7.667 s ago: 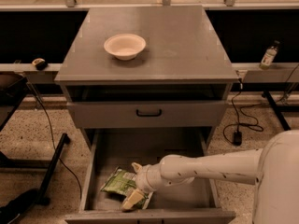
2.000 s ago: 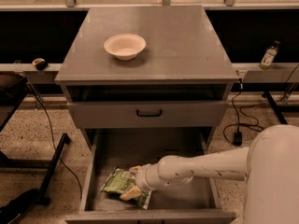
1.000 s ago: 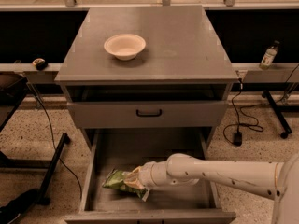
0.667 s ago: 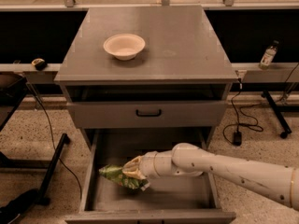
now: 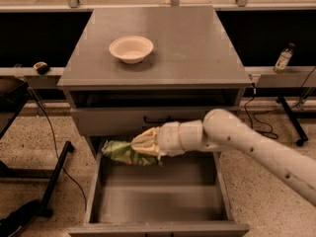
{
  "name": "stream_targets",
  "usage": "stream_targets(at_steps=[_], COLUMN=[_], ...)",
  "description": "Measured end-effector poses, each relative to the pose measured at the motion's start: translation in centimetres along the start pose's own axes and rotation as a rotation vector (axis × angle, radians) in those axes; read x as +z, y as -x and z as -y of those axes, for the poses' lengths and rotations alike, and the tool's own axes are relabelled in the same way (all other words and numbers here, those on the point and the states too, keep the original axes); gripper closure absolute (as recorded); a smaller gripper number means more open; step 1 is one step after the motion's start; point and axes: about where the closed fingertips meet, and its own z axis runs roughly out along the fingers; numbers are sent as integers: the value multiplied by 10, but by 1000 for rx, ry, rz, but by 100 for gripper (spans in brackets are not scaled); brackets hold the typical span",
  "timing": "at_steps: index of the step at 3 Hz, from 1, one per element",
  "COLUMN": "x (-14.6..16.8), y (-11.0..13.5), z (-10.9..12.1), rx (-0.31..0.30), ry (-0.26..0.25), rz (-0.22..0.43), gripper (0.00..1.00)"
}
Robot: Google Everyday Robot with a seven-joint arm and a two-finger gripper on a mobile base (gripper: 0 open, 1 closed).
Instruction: Pick green jalapeno chip bag from middle drawer and place on counter
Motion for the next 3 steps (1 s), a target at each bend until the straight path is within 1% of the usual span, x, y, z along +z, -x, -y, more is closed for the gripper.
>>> stream_targets(at_steps=[1, 2, 3], x=[-58, -73, -73], y=[66, 82, 82], z=[44, 45, 45], rx=[-118, -144, -144], ry=[-2, 30, 30], rz=[-5, 2, 2], gripper=[100, 100, 100])
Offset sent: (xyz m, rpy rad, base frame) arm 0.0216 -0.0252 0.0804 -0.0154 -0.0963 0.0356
